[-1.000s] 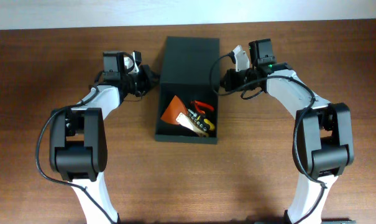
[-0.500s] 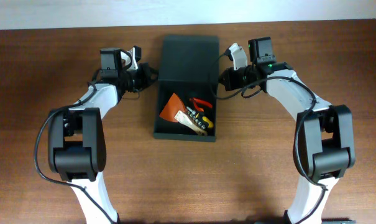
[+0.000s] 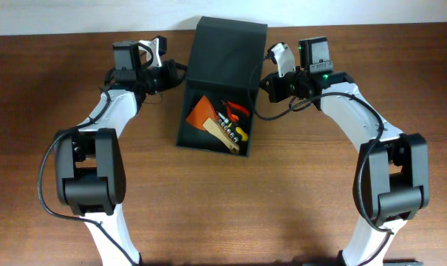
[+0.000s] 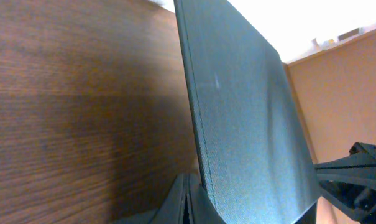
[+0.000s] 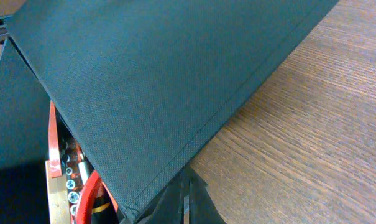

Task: Pack container
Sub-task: 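Grip the lid with both grippers and tilt it forward over the box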

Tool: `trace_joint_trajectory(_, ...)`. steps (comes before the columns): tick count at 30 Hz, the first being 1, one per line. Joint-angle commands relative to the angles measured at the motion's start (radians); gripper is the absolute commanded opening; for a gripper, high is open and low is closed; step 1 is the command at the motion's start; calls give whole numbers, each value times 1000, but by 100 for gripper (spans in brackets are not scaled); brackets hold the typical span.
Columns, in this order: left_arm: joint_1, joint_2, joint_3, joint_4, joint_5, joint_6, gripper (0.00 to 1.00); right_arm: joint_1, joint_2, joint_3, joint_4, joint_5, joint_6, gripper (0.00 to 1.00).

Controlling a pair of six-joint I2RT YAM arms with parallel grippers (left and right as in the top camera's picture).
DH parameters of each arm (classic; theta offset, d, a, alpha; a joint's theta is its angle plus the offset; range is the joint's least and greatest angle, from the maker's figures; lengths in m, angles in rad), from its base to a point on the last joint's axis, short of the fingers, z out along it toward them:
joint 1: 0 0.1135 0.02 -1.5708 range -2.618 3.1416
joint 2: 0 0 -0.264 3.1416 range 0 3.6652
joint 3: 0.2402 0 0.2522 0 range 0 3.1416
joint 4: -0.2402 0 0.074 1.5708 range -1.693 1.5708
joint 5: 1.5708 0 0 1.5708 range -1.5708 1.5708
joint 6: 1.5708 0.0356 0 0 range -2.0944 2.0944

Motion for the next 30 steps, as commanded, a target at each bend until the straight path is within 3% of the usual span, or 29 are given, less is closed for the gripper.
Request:
trace_joint_trajectory(1,-22,-1,27,-31,79,68,2,55,-43,26,16,-54,-51,4)
trace_joint_trajectory(16,-30,-1,27,-185,57,173,2,121,-42,26,52,-20,-98,4)
trace_joint_trajectory(30,-24,-1,33,-188,-47,269,2,172,-43,26,46,58,-175,4)
